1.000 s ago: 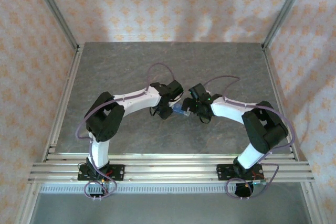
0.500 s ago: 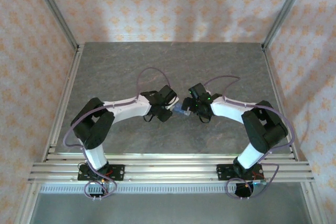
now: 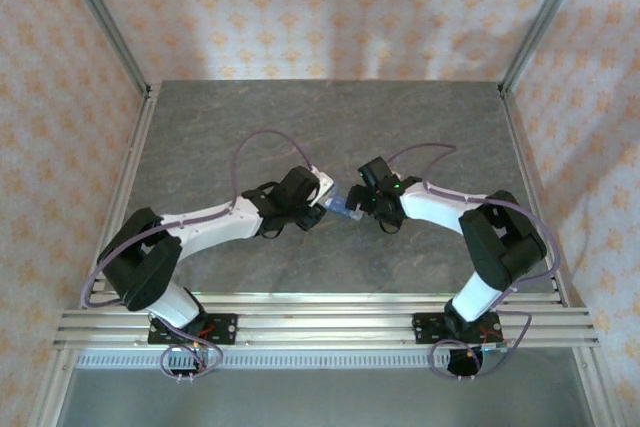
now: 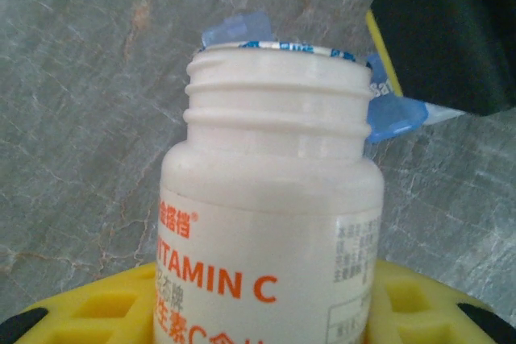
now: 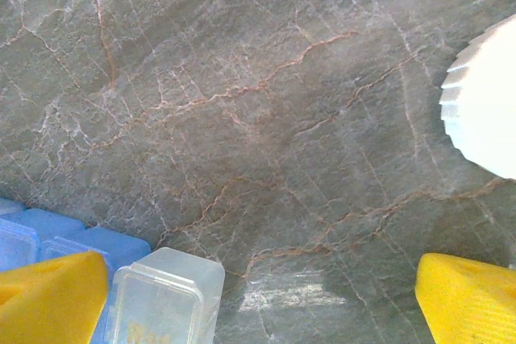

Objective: Sort the pills into containers

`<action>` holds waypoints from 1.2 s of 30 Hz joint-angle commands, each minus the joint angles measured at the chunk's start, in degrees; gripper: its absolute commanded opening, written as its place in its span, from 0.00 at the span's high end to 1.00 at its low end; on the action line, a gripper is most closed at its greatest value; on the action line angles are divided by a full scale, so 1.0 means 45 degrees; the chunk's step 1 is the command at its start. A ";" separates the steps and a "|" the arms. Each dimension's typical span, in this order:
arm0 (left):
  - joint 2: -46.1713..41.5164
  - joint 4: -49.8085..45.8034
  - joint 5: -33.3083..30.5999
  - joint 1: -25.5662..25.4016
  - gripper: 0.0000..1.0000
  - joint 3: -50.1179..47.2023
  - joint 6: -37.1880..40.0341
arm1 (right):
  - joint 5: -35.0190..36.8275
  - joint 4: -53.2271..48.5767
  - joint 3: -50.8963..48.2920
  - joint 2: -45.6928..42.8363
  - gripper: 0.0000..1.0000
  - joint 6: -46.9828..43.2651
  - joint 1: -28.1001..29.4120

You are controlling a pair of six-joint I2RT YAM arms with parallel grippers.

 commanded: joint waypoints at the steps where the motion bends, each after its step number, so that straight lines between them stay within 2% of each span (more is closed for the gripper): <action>1: -0.0824 0.1692 -0.0302 -0.0063 1.00 -0.0501 -0.0204 | -0.0372 -0.0515 -0.0246 0.0817 0.02 -0.0131 -0.0056; 13: -0.2496 0.4189 -0.0460 -0.0043 1.00 -0.1285 -0.0209 | -0.0299 -0.2086 0.0989 -0.0758 0.02 -0.0359 -0.0045; 21: -0.3381 0.7570 -0.0719 -0.0024 1.00 -0.2058 0.0038 | 0.1257 -0.4750 0.3352 -0.1650 0.00 -0.1031 -0.0163; 25: -0.3492 0.9408 -0.0518 0.0021 1.00 -0.2326 0.0421 | 0.1117 -0.5567 0.4218 -0.1574 0.00 -0.1310 -0.0995; 31: -0.3139 1.1340 0.0209 0.0456 1.00 -0.2213 0.0643 | -0.0086 -0.6027 0.4525 -0.1325 0.00 -0.2078 -0.2694; 33: -0.2813 1.2432 0.0658 0.0819 1.00 -0.2264 0.0391 | -0.0463 -0.6218 0.4569 -0.1127 0.01 -0.2638 -0.3121; 36: -0.2211 1.3799 0.1636 0.1466 1.00 -0.2205 -0.0394 | -0.0934 -0.6606 0.4688 -0.0622 0.07 -0.3345 -0.3581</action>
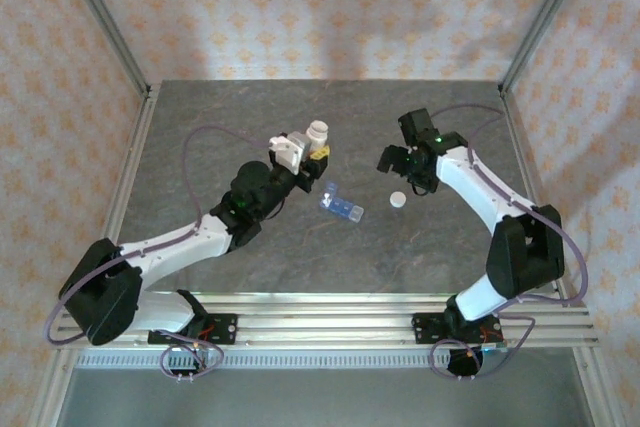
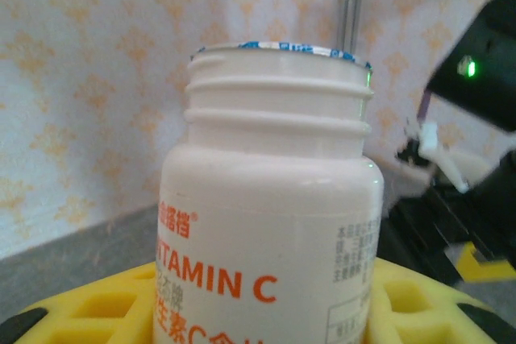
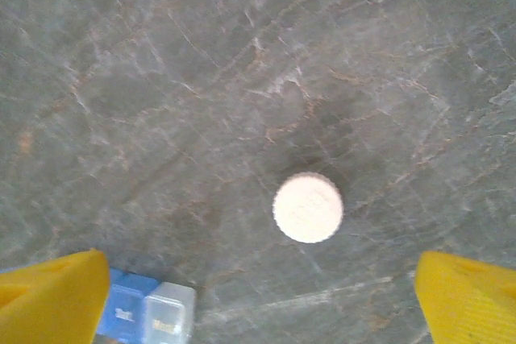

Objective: Sort the pills into containers

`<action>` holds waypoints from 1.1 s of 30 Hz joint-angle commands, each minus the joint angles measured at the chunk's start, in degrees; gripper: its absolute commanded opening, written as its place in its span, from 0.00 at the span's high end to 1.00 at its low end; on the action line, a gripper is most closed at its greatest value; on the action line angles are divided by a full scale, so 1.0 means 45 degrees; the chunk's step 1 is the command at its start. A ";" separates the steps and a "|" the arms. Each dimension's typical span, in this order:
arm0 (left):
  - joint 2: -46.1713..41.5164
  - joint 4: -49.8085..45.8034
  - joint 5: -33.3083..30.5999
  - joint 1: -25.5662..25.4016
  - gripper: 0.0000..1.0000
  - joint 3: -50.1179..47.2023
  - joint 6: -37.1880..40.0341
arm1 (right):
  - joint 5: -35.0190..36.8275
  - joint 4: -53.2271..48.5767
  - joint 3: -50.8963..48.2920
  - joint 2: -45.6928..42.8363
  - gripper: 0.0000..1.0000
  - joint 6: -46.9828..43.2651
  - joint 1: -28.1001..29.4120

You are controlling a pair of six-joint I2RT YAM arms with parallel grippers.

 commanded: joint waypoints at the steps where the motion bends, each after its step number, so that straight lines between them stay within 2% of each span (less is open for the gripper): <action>1: 0.0642 0.2631 0.1360 0.0686 1.00 0.0127 -0.0823 | -0.0665 -0.1034 0.0411 0.0736 0.08 -0.1199 -0.0335; 6: 0.1642 0.3653 0.3891 0.1677 1.00 0.0698 -0.2185 | -0.1139 -0.1690 0.0839 0.2154 0.18 -0.2256 -0.0424; 9: 0.2132 0.4269 0.4926 0.2017 1.00 0.0830 -0.2710 | -0.1027 -0.1802 0.0968 0.2846 0.24 -0.2487 -0.0424; 11: 0.2282 0.4349 0.5323 0.2114 1.00 0.0848 -0.2752 | -0.0810 -0.1776 0.0994 0.3125 0.25 -0.2546 -0.0431; 15: 0.2406 0.4109 0.5662 0.2222 1.00 0.0808 -0.2646 | -0.0396 -0.1802 0.1205 0.3663 0.25 -0.2625 -0.0428; 24: 0.2445 0.3522 0.6001 0.2304 1.00 0.0681 -0.2488 | -0.0607 -0.1521 0.1402 0.4311 0.30 -0.2617 -0.0429; 33: 0.2515 0.3246 0.6024 0.2307 1.00 0.0701 -0.2536 | -0.0553 -0.1232 0.1293 0.4700 0.40 -0.2630 -0.0425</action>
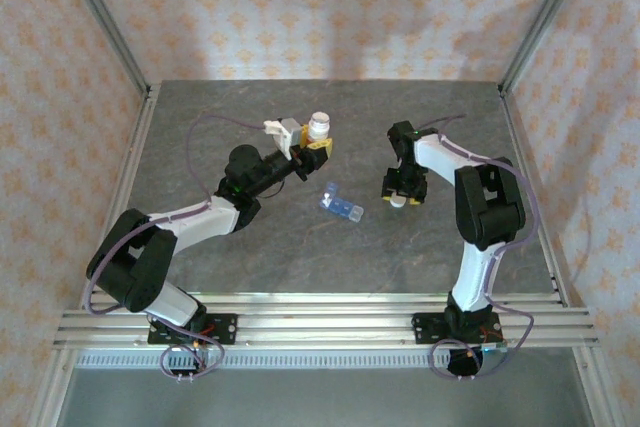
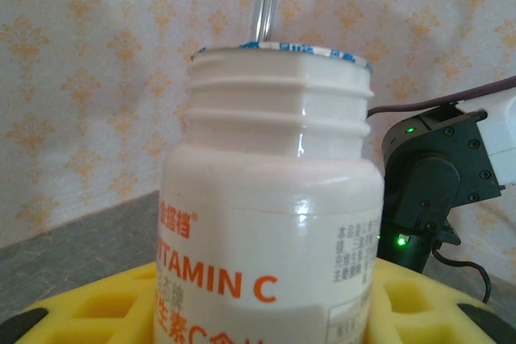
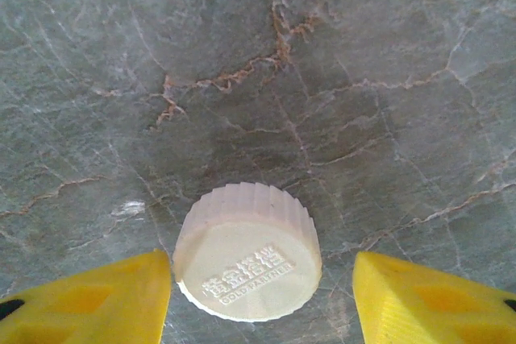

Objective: Sort the pills into containers

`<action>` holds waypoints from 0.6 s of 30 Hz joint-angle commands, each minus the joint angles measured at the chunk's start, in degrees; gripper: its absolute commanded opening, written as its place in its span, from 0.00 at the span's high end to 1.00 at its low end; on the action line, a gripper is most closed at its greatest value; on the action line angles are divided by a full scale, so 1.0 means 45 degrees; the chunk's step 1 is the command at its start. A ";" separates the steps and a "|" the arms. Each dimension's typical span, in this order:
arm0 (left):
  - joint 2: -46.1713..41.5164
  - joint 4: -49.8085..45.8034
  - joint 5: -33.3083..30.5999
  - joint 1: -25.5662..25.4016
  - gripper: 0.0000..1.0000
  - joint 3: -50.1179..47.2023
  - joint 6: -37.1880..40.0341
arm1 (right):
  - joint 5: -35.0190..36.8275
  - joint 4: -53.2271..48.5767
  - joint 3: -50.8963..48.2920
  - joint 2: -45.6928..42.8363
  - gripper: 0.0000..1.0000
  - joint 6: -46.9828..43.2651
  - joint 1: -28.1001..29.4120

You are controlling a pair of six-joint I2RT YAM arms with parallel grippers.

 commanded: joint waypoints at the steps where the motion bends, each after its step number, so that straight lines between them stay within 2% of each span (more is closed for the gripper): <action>1: 0.0111 0.0170 0.0313 0.0140 1.00 0.0266 -0.0060 | 0.0338 0.0122 0.0139 0.0196 0.42 -0.0116 -0.0006; 11: 0.0192 0.0151 0.0296 0.0140 1.00 0.0251 -0.0148 | 0.0230 0.0338 -0.0092 0.0341 0.51 -0.0108 -0.0004; 18: 0.0231 0.0163 0.0303 0.0158 1.00 0.0208 -0.0207 | 0.0109 0.0495 -0.0336 0.0266 0.50 -0.0031 -0.0002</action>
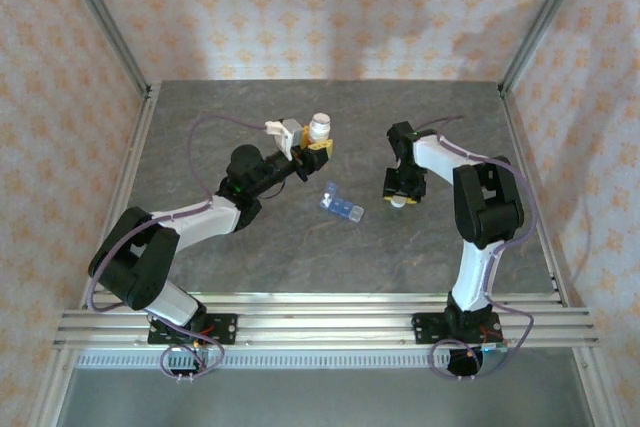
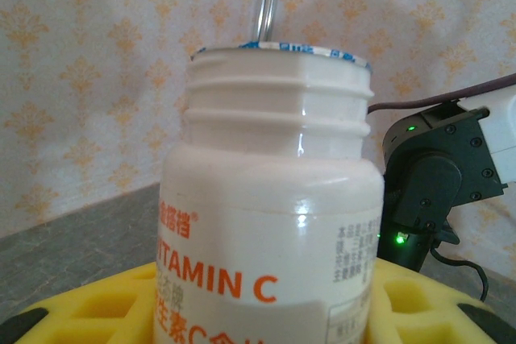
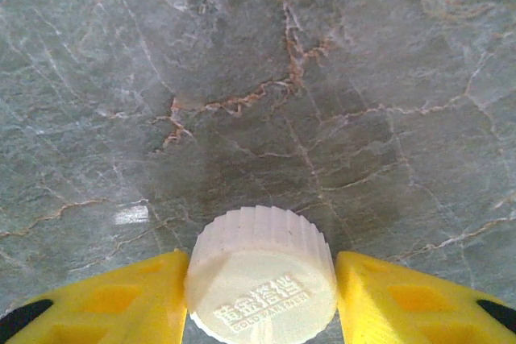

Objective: Sort the pills into containers

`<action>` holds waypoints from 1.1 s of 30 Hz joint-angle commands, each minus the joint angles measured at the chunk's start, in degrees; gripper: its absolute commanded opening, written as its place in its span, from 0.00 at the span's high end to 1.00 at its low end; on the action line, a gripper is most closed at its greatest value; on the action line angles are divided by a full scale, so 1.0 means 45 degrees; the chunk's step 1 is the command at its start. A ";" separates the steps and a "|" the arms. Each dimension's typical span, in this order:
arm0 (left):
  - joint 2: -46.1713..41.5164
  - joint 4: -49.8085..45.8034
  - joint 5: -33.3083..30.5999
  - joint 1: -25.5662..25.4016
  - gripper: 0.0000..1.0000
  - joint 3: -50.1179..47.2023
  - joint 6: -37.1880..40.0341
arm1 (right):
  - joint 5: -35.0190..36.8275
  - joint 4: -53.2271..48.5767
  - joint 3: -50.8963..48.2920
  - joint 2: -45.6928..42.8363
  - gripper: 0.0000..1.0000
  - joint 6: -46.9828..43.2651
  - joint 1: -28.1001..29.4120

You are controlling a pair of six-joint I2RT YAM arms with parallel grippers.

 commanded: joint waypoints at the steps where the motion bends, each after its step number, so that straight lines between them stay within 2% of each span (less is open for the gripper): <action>1: 0.0039 0.0200 0.0301 0.0155 1.00 0.0218 -0.0162 | 0.0114 0.0078 -0.0274 0.0081 0.50 0.0078 -0.0006; 3: 0.0066 0.0208 0.0330 0.0169 1.00 0.0194 -0.0178 | 0.0056 0.0138 -0.0349 0.0049 0.51 0.0105 0.0014; 8: 0.0066 0.0304 0.0298 0.0165 1.00 0.0087 -0.0143 | -0.0022 0.0067 -0.0341 -0.0198 0.64 0.0106 -0.0006; 13: 0.0172 0.0743 0.0230 0.0169 1.00 -0.0134 0.0051 | -0.0264 -0.0374 0.0168 -0.1137 0.65 0.0125 0.0035; 20: 0.0846 0.1382 0.0410 0.0173 1.00 -0.0123 0.0179 | -0.0900 -0.1827 0.2128 -0.2356 0.66 -0.0048 0.0351; 33: 0.2736 0.3309 0.0967 0.0176 1.00 -0.0247 0.0995 | -0.2369 -0.4711 0.7005 -0.2367 0.66 -0.0917 0.1098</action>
